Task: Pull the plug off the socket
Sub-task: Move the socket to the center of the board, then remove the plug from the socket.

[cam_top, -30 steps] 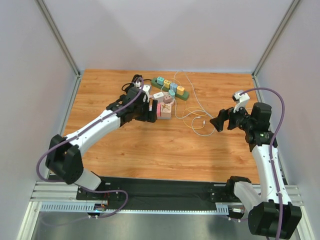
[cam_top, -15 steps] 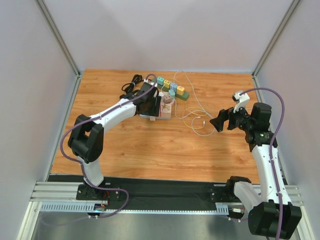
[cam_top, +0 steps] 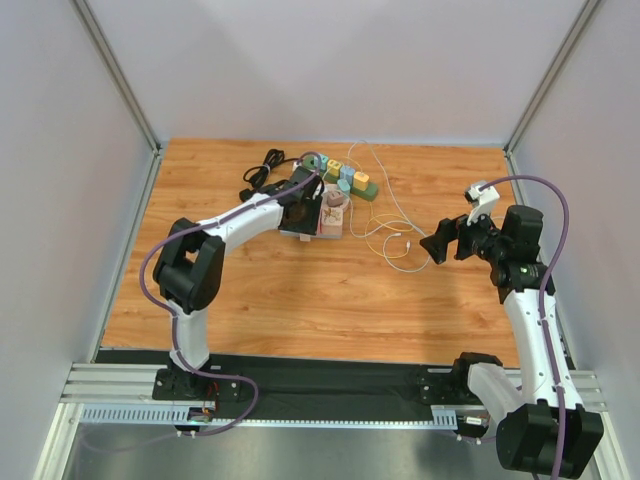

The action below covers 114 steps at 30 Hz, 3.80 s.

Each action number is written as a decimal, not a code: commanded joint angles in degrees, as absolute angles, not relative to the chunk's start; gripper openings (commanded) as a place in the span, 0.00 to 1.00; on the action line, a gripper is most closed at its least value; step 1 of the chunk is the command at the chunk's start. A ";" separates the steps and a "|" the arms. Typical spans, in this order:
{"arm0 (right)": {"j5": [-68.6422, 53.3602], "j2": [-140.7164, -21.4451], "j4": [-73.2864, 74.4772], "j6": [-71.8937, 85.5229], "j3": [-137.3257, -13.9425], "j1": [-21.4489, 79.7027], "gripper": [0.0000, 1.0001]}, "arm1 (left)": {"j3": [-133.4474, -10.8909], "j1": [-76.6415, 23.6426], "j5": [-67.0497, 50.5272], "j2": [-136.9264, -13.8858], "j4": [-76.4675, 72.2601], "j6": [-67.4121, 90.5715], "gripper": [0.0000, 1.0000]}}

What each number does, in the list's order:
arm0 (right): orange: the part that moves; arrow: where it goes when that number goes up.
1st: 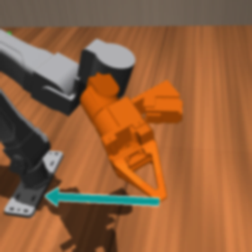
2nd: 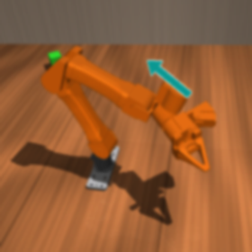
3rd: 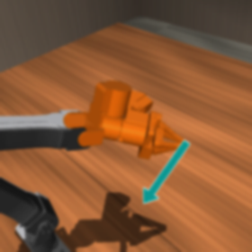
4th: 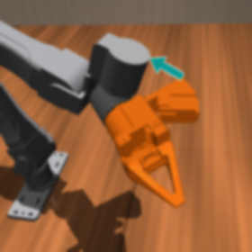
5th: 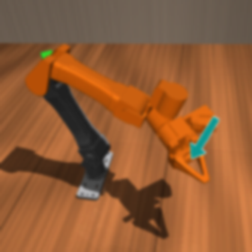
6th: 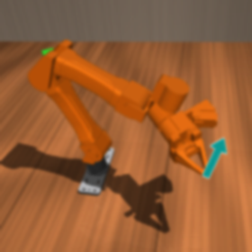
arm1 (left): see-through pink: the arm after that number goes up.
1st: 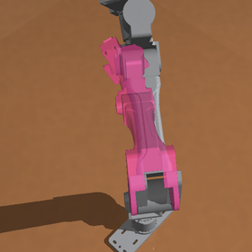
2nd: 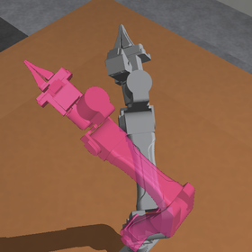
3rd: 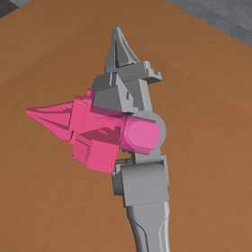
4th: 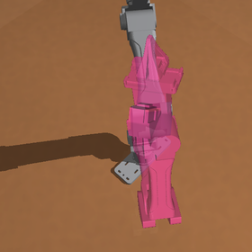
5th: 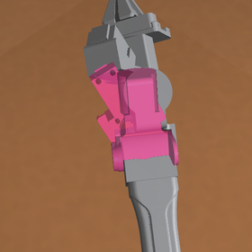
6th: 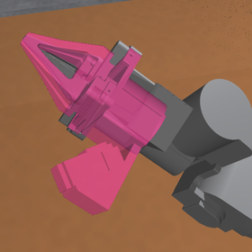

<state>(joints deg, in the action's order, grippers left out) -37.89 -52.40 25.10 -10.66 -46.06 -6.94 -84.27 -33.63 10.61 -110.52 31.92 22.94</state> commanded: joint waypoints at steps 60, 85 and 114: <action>-48.42 -88.14 5.98 -2.11 -50.45 32.43 0.01 | -53.53 -44.91 -1.06 -88.07 13.10 26.45 0.00; -51.16 -108.10 1.39 11.51 -52.47 24.61 0.00 | -55.72 -48.78 1.93 -86.93 13.80 15.03 0.00; -31.29 -108.98 10.11 10.37 -55.46 25.49 0.00 | -54.42 -49.48 12.03 -78.51 11.29 16.72 0.00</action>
<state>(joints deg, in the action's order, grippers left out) -56.21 -103.88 4.58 17.89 -57.76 27.05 -55.57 -48.21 8.23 -89.54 17.91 21.17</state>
